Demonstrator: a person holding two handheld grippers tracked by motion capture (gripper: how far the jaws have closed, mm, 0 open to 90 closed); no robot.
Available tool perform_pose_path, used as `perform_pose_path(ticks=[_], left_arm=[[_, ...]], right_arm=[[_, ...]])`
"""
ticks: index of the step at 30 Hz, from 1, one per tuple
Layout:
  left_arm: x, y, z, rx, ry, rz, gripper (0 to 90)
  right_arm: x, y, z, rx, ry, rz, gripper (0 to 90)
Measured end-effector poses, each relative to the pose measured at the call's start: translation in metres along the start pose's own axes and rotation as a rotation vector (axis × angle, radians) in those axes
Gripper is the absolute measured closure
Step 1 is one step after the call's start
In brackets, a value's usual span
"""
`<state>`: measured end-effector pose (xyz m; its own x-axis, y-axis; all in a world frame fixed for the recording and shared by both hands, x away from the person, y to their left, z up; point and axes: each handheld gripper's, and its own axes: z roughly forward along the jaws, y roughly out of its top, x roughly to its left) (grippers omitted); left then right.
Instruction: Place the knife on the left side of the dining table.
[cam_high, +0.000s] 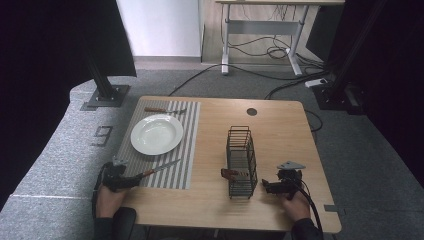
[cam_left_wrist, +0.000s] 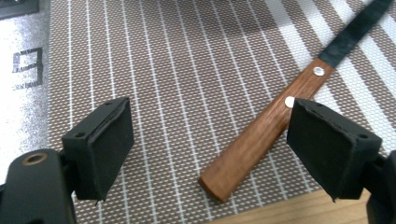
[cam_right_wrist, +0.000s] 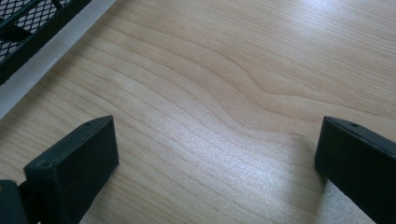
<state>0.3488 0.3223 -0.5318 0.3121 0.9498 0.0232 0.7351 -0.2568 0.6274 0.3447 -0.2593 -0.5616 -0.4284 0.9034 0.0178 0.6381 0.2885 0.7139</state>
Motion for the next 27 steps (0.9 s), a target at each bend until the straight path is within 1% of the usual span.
perform_pose_path(ticks=[5,13,19,25,27], left_arm=[[0.005,0.001,0.004,-0.003,0.006,-0.012,14.7],[0.01,0.0,0.006,-0.004,0.004,-0.027,14.7],[0.013,0.001,0.007,-0.009,0.015,-0.039,14.7],[0.015,0.001,0.008,-0.009,0.007,-0.045,14.6],[0.015,0.0,0.005,-0.026,0.0,-0.047,14.2]], right_arm=[[0.0,0.0,0.0,0.0,0.0,0.0,0.0],[0.0,0.0,0.0,0.0,0.0,0.0,0.0],[0.0,0.0,0.0,0.0,0.0,0.0,0.0],[0.0,0.0,0.0,0.0,0.0,0.0,0.0],[0.0,0.0,0.0,0.0,0.0,0.0,0.0]])
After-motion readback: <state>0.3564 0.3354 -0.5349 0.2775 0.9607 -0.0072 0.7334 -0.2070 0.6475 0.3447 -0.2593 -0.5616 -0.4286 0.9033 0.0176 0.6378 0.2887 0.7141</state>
